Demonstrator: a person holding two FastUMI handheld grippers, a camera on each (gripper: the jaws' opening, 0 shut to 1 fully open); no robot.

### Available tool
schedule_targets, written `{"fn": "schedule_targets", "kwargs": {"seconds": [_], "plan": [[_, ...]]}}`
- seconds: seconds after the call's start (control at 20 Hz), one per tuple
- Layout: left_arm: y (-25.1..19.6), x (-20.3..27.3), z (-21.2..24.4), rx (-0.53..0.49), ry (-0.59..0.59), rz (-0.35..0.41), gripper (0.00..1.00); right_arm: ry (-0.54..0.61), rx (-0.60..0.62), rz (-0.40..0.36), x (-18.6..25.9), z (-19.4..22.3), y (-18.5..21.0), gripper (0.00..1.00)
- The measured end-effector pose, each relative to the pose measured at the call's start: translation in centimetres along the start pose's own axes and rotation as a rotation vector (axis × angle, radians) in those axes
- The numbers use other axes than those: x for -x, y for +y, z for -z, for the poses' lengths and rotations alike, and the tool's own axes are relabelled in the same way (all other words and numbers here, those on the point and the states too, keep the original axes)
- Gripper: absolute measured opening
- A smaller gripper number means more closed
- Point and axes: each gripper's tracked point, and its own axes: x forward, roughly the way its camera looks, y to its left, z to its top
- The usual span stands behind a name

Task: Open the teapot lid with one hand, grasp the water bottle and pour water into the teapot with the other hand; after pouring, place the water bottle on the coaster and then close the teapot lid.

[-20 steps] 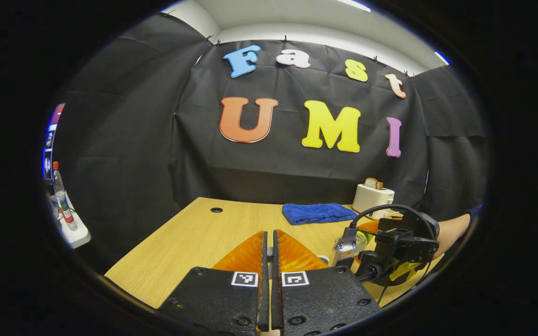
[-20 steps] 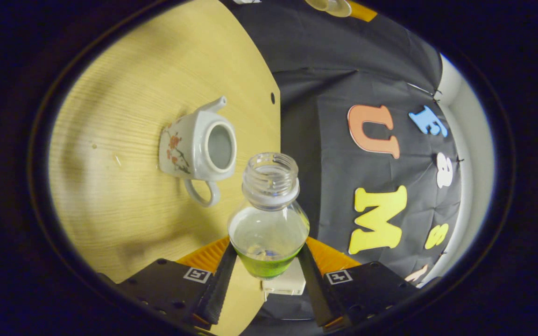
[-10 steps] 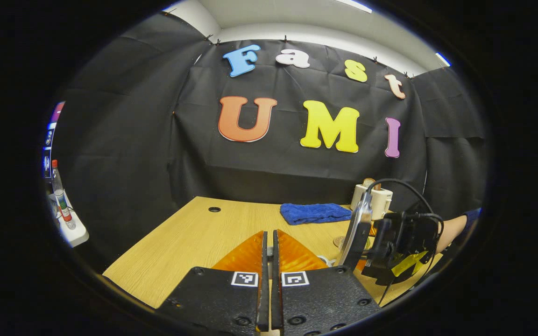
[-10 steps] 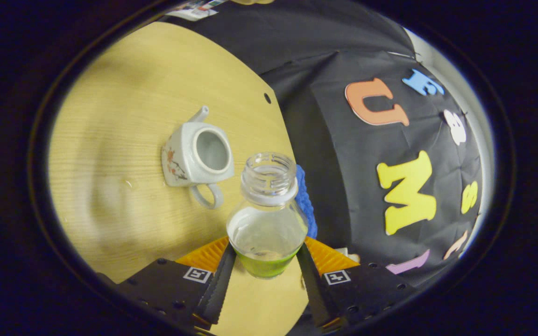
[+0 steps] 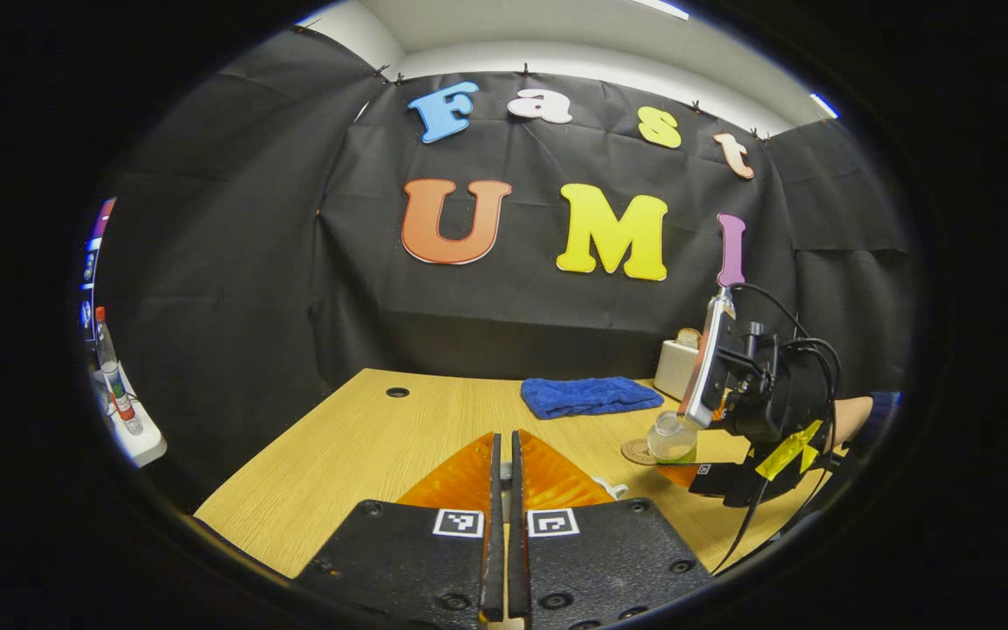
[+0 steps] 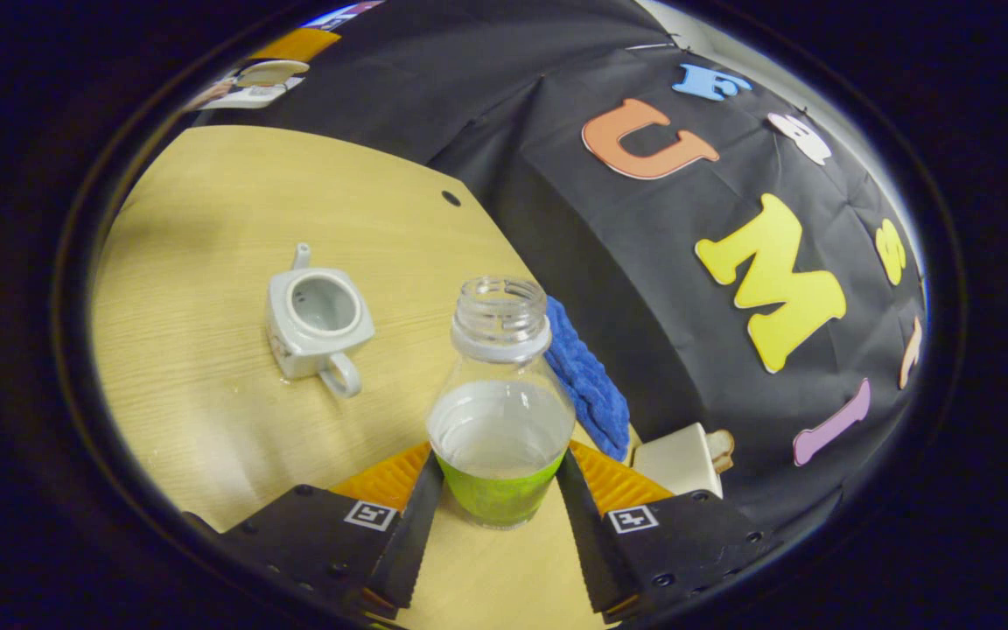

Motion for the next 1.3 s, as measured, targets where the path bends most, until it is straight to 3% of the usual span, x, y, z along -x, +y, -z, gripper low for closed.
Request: {"fn": "schedule_targets", "kwargs": {"seconds": [0.45, 0.6, 0.7, 0.9, 1.1, 1.3], "plan": [[0.3, -0.1, 0.2, -0.004, 0.009, -0.016, 0.05, -0.014, 0.045, 0.018, -1.5, -1.0, 0.8, 0.72], [0.3, -0.1, 0.2, -0.003, 0.007, -0.013, 0.05, -0.017, 0.115, 0.084, -0.8, -1.7, -0.2, 0.7], [0.3, 0.0, 0.3, -0.005, 0.006, -0.011, 0.04, -0.027, 0.195, 0.123, -0.1, -2.4, -0.4, 0.66], [0.5, 0.2, 0.0, -0.001, -0.002, -0.009, 0.04, -0.052, 0.356, 0.2, 0.4, -3.5, -0.3, 0.66], [1.7, 1.1, 0.2, 0.007, -0.008, -0.021, 0.04, -0.091, 0.641, 0.345, 1.4, -5.0, -0.7, 0.67], [1.7, 0.8, 0.4, 0.01, 0.005, -0.025, 0.04, -0.086, 0.871, 0.433, 2.1, -5.3, -0.5, 0.65]]}}
